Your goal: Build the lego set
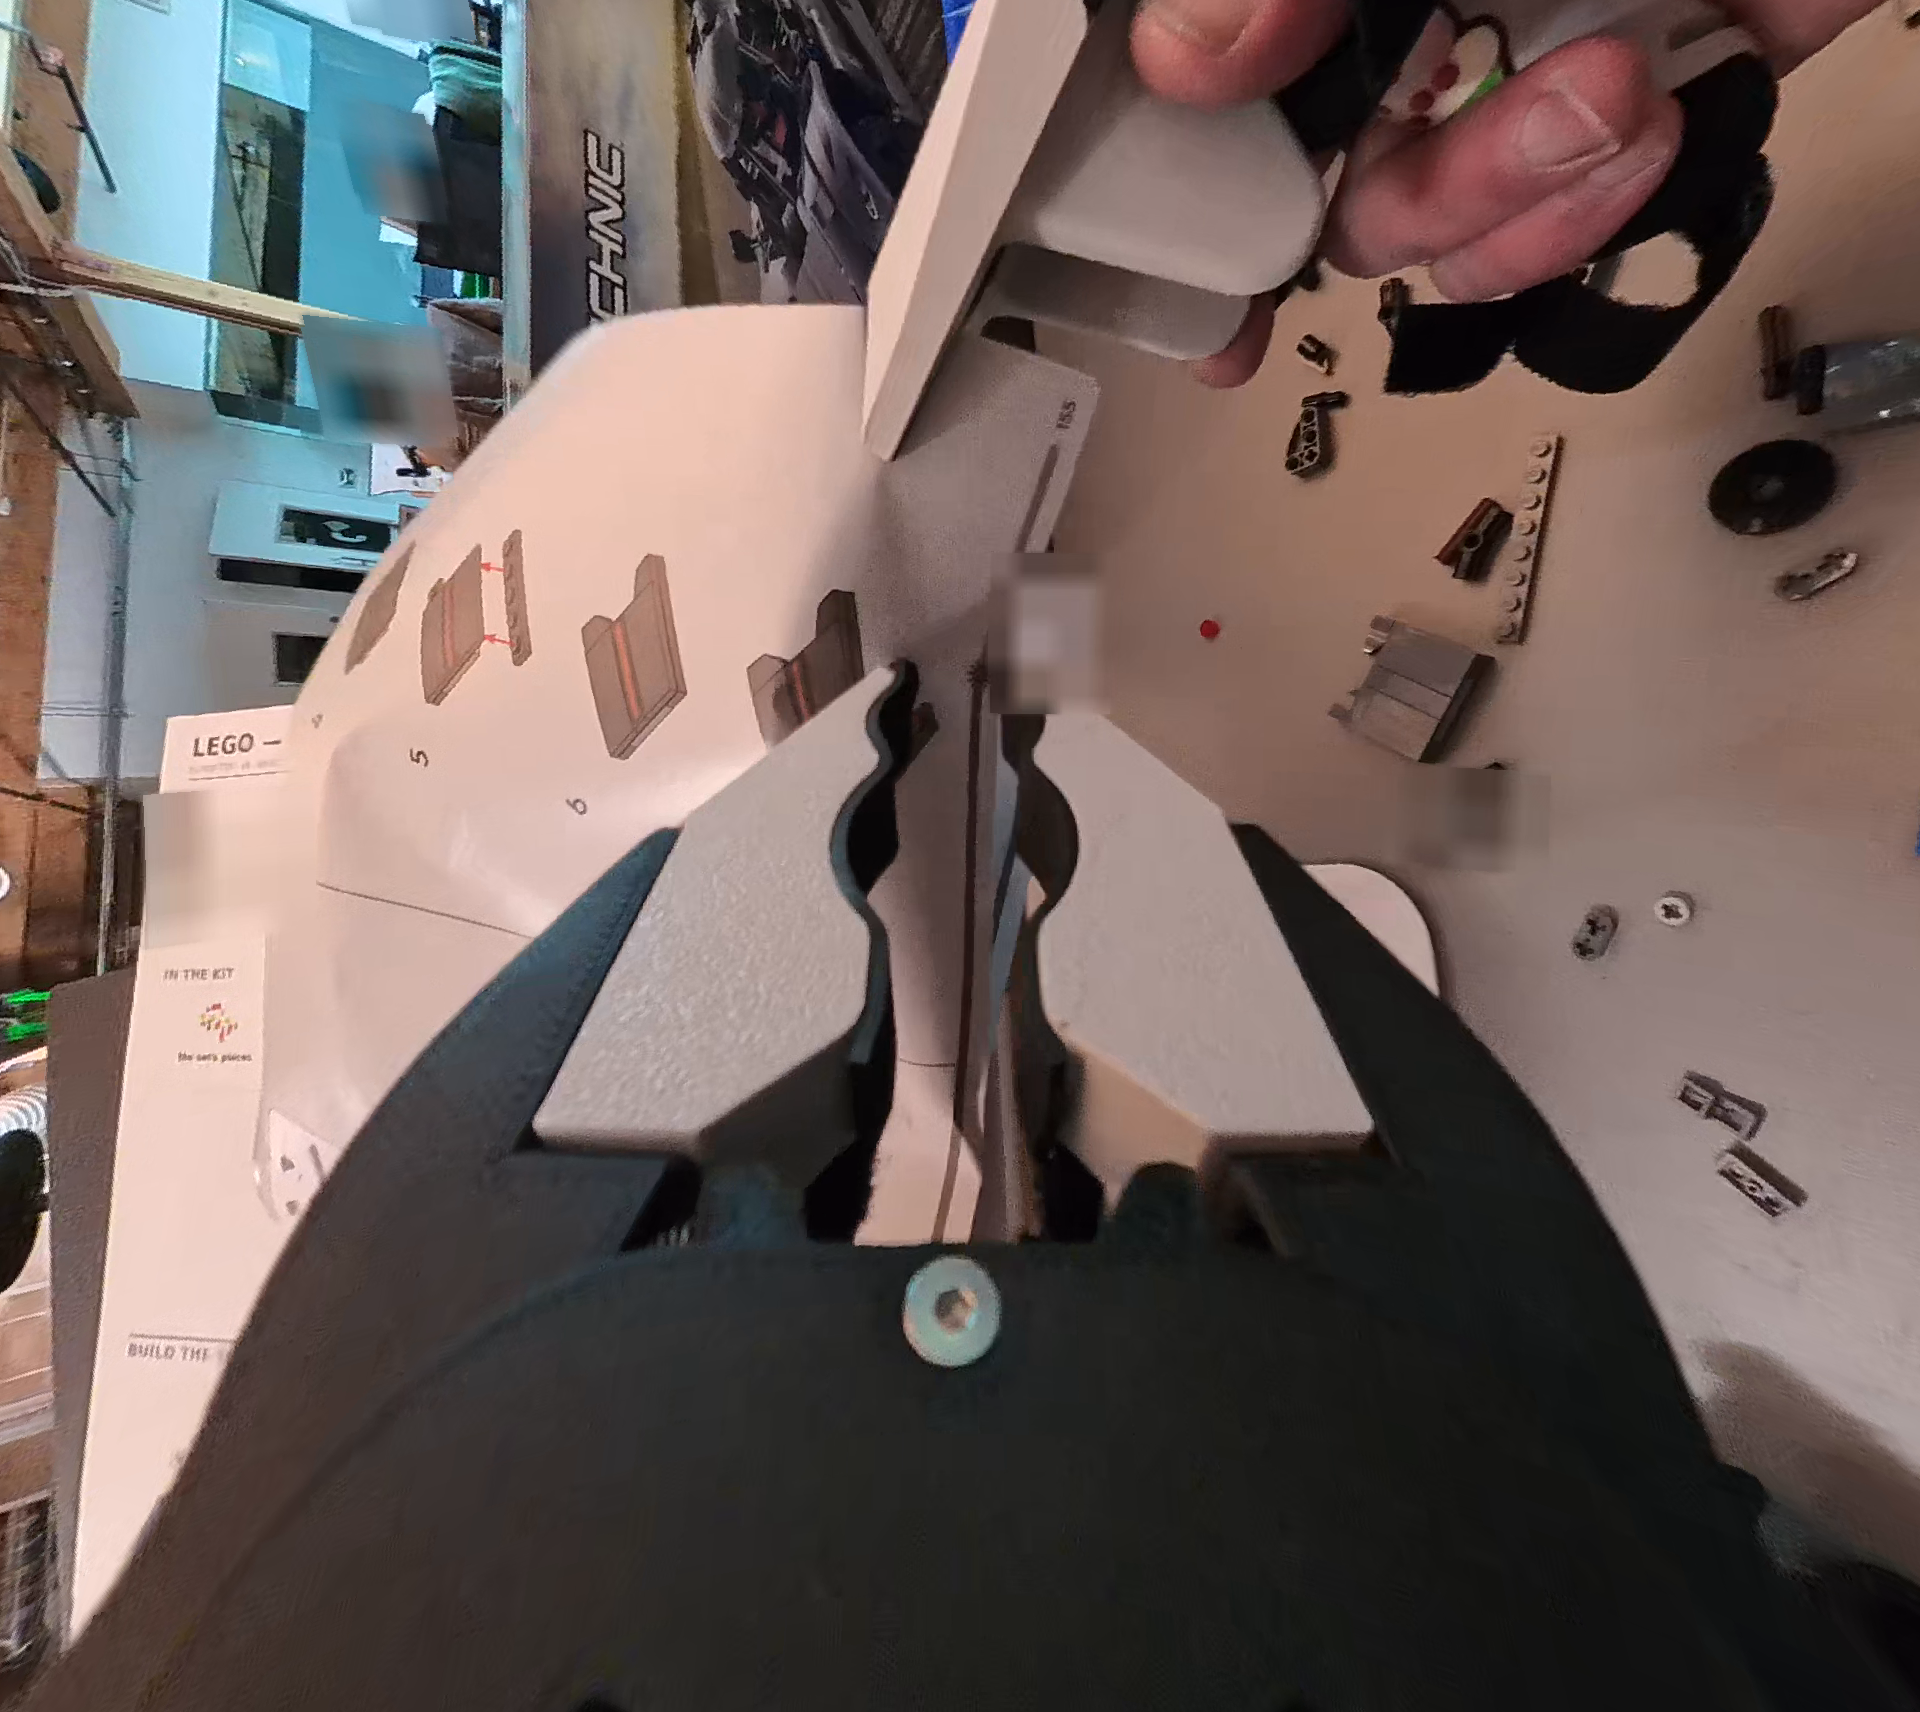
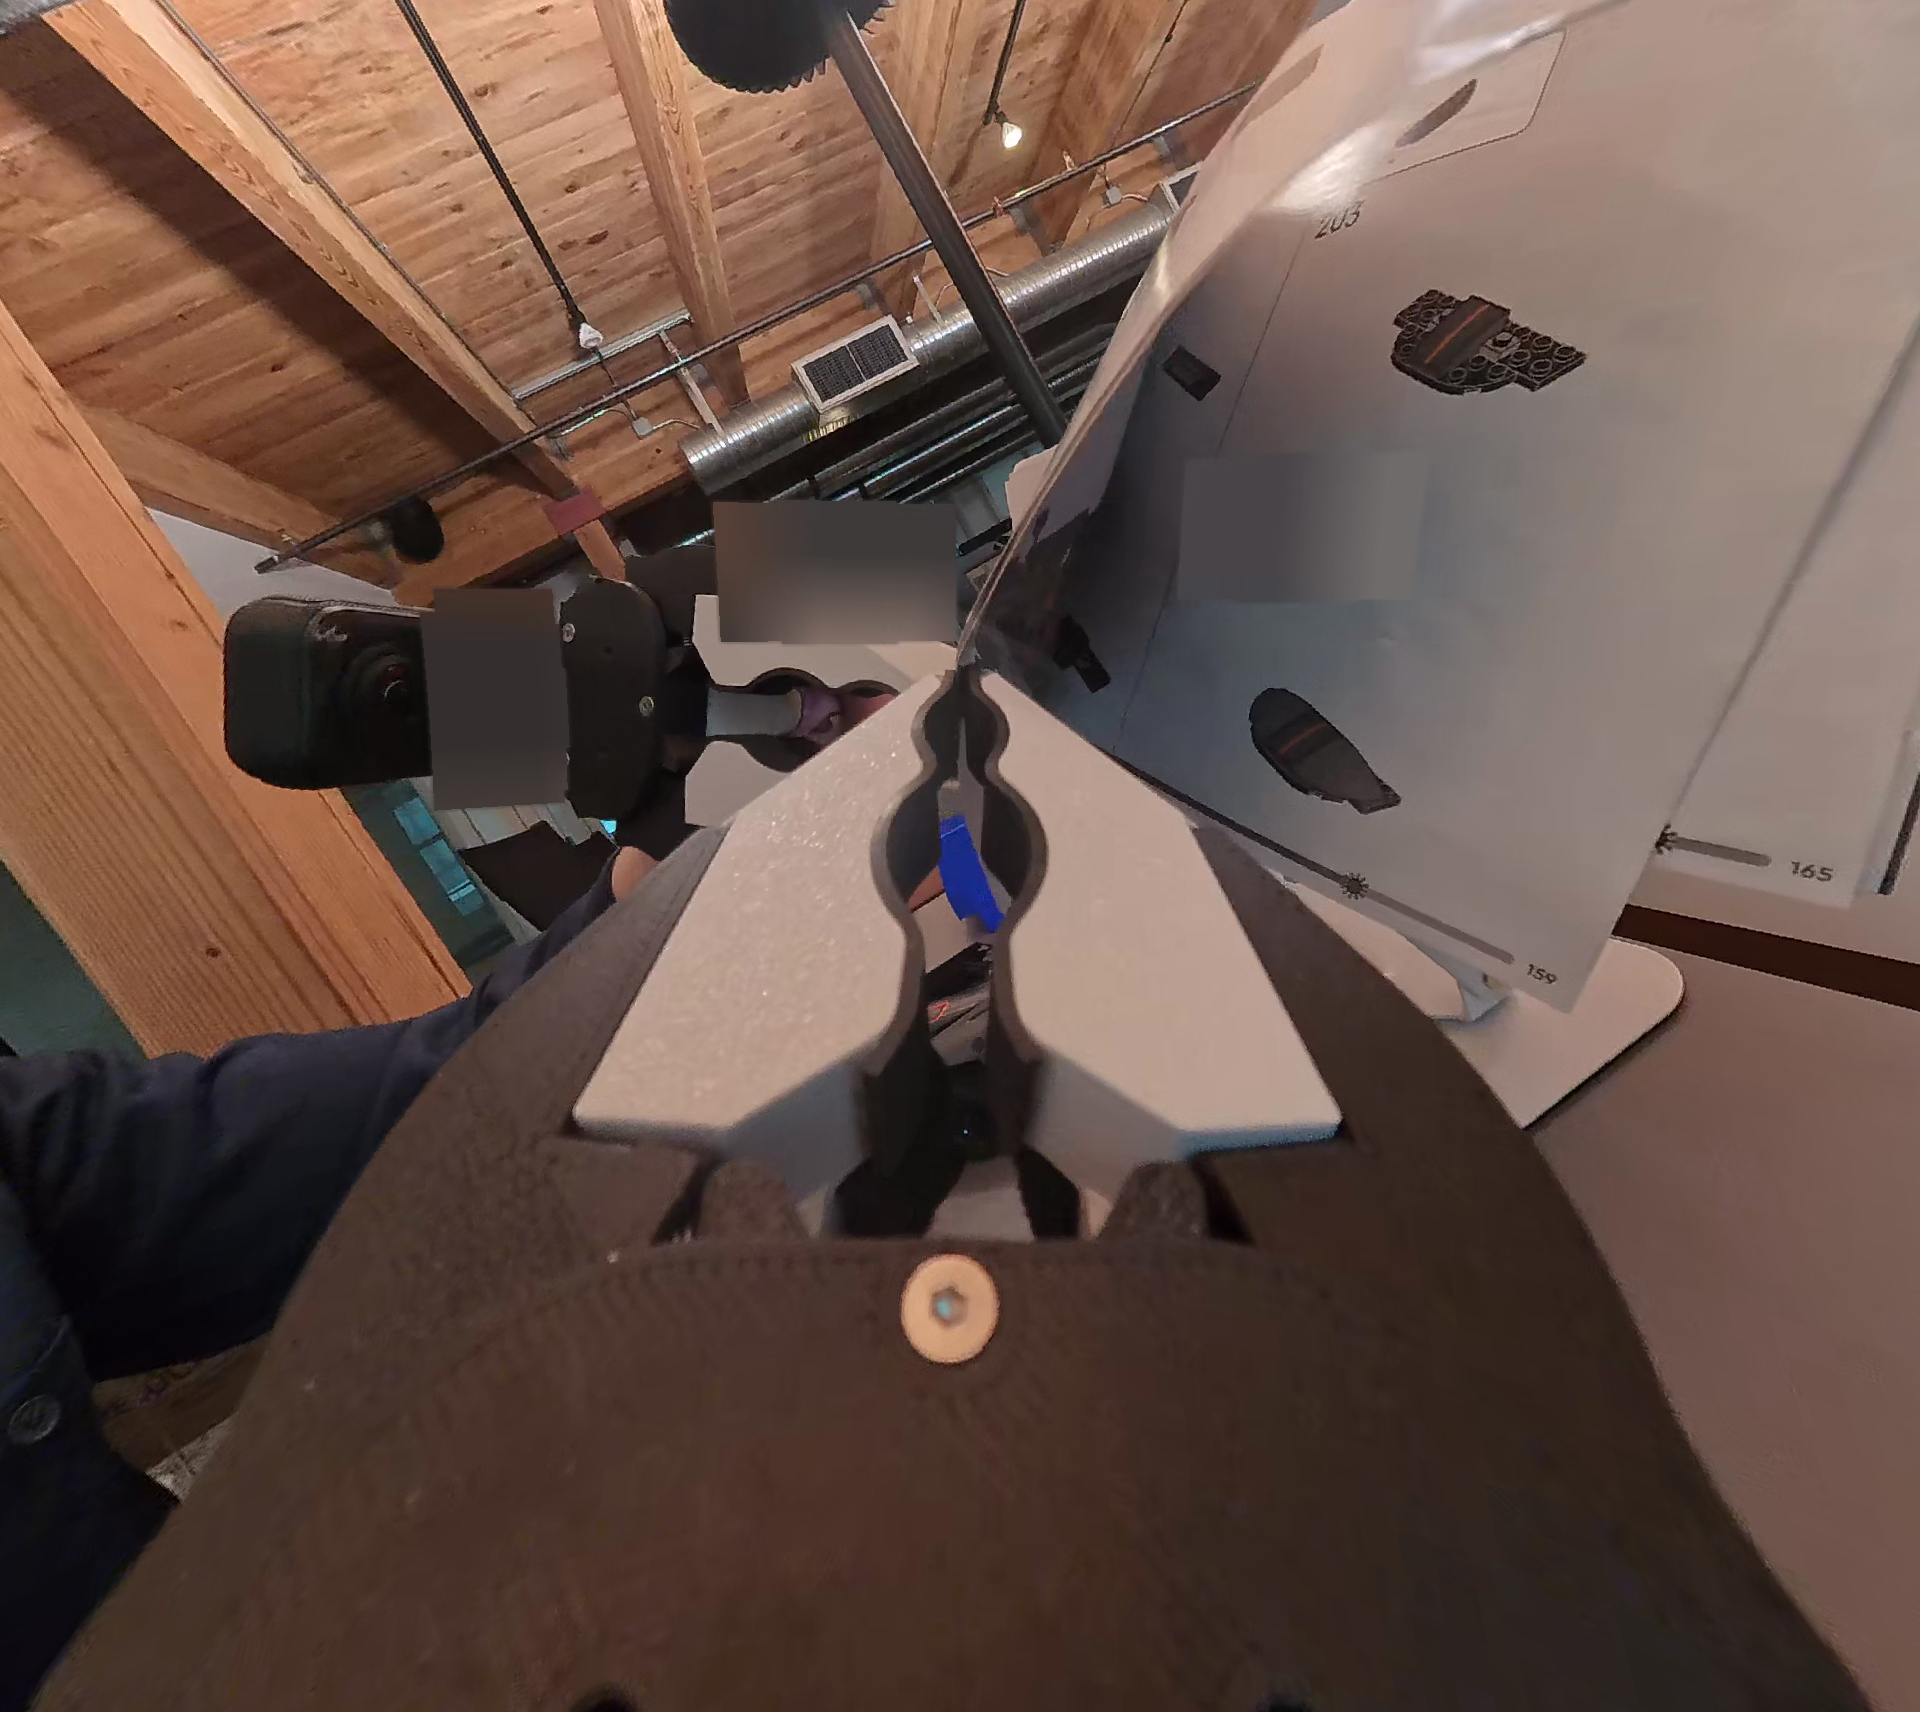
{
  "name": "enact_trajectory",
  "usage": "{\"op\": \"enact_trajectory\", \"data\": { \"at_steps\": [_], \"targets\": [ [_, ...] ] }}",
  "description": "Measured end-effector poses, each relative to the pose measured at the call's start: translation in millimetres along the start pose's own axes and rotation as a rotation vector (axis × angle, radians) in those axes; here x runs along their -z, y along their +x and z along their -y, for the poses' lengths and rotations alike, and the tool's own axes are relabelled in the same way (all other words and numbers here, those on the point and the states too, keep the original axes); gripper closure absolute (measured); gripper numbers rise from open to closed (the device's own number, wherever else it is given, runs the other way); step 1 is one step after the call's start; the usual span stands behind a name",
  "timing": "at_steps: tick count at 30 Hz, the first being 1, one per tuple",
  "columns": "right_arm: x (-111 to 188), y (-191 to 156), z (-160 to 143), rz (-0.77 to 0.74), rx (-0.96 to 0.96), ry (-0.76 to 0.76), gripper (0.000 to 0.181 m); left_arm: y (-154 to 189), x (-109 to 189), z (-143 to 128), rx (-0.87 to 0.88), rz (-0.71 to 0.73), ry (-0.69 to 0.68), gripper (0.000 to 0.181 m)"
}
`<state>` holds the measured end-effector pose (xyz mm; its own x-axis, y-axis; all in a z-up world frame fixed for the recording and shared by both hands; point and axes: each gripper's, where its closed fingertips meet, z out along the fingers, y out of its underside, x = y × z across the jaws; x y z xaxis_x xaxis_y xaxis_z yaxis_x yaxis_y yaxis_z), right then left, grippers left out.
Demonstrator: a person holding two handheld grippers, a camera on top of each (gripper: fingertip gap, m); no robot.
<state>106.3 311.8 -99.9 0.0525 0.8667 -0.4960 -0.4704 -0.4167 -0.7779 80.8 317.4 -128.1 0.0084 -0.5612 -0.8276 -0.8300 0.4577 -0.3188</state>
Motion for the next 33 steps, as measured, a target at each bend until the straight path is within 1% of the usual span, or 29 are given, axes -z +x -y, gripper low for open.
{"op": "enact_trajectory", "data": {
  "at_steps": [1,5,9,11,14,16,19,22,25,33],
  "targets": [
    [0,0,0,0.002,-0.003,0.001,0.181,-1,0,-1,0.002,0.006,-0.001,0.172],
    [0,-1,0,0.006,-0.008,0.003,0.181,-3,-1,-3,0.001,0.038,-0.012,0.171],
    [0,-2,1,0.007,0.002,0.006,0.181,-4,2,5,0.035,0.069,0.020,0.160],
    [-1,-3,1,0.011,0.003,0.006,0.181,-1,4,12,0.066,0.063,0.040,0.152],
    [-2,-8,0,0.042,-0.008,0.003,0.179,0,7,22,0.042,0.109,0.056,0.147],
    [-3,-13,0,0.069,-0.014,0.002,0.176,2,5,23,0.011,0.118,0.035,0.145],
    [-3,-18,1,0.095,-0.015,0.000,0.171,0,6,23,0.016,0.118,0.035,0.147],
    [-4,-22,0,0.116,-0.010,-0.016,0.166,-5,9,24,0.021,0.115,0.035,0.159],
    [-4,-26,0,0.135,-0.018,-0.021,0.162,-8,9,23,0.021,0.108,0.028,0.163],
    [-4,-26,-2,0.144,-0.023,-0.027,0.161,-12,8,22,0.037,0.109,0.033,0.174]
  ]
}}
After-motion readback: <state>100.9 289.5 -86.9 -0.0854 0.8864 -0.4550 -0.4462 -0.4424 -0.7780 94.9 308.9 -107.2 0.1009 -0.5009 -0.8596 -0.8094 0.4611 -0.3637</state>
